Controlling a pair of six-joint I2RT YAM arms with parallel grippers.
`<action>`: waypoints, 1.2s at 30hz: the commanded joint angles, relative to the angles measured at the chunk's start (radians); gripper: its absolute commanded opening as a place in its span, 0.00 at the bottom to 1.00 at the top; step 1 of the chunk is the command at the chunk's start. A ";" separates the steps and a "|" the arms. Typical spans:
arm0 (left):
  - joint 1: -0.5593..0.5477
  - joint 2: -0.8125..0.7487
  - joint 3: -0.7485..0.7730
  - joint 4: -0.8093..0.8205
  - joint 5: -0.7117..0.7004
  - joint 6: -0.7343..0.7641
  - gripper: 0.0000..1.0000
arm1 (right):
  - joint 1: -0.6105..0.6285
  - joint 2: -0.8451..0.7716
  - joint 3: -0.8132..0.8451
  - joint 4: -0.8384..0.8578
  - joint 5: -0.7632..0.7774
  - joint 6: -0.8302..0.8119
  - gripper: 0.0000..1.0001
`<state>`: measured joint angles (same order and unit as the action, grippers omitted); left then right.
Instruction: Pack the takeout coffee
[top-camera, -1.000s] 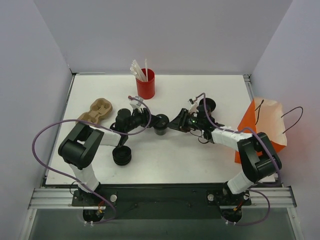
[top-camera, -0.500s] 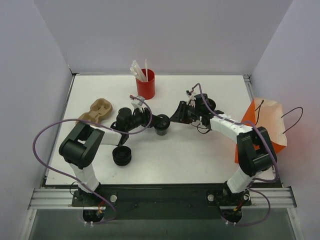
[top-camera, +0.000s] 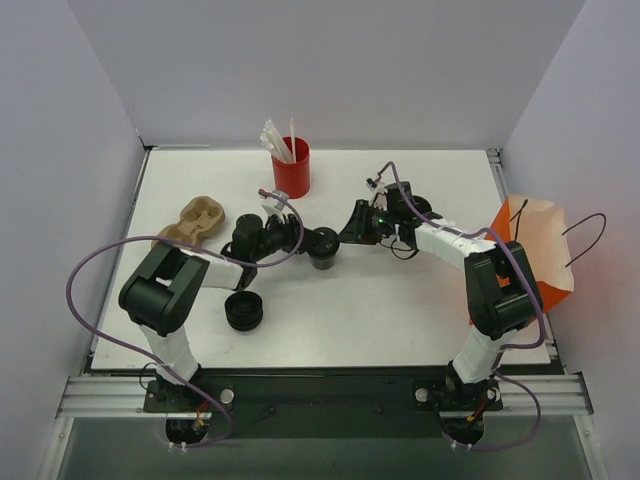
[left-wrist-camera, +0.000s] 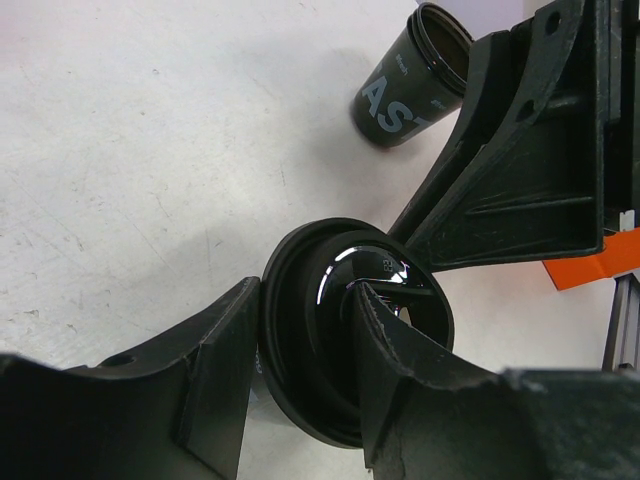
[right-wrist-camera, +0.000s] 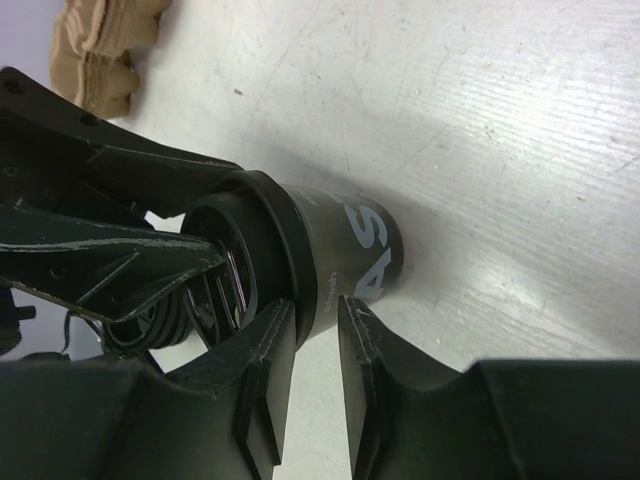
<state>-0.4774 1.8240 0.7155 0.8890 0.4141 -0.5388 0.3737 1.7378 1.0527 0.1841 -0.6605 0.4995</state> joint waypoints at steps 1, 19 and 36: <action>-0.021 0.150 -0.094 -0.437 -0.031 0.100 0.49 | 0.068 0.054 -0.100 0.110 -0.048 0.100 0.24; -0.004 0.172 -0.103 -0.441 -0.061 0.069 0.49 | 0.214 0.033 -0.375 0.412 0.166 0.446 0.15; 0.005 0.190 0.009 -0.522 -0.003 0.114 0.49 | 0.217 -0.257 -0.177 0.042 0.249 0.268 0.19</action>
<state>-0.4610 1.8874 0.8051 0.8566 0.3958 -0.5560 0.6163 1.5879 0.8143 0.3252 -0.4271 0.8417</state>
